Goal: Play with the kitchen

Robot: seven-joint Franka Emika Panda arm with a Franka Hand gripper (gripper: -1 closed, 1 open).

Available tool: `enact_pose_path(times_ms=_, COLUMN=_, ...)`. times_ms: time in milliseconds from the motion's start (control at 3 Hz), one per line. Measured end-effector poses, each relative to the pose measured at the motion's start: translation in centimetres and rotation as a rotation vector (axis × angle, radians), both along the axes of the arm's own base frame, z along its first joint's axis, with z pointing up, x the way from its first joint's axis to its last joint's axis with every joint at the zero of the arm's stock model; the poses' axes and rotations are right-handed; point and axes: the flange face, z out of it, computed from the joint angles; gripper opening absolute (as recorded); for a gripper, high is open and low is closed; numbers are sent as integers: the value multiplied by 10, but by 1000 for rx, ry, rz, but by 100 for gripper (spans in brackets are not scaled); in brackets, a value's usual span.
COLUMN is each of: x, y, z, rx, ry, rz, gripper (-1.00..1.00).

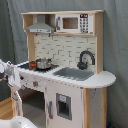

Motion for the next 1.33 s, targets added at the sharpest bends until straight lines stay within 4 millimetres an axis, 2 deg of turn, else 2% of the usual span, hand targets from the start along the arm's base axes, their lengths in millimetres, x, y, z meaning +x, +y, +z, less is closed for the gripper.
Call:
enact_pose_path(times_ms=667, x=36, y=-10, z=-15, rx=15, ry=133, rz=74, gripper=100)
enact_pose_path(times_ms=1333, x=55, y=-3, z=-55, rx=36, ry=242, rz=135, gripper=100)
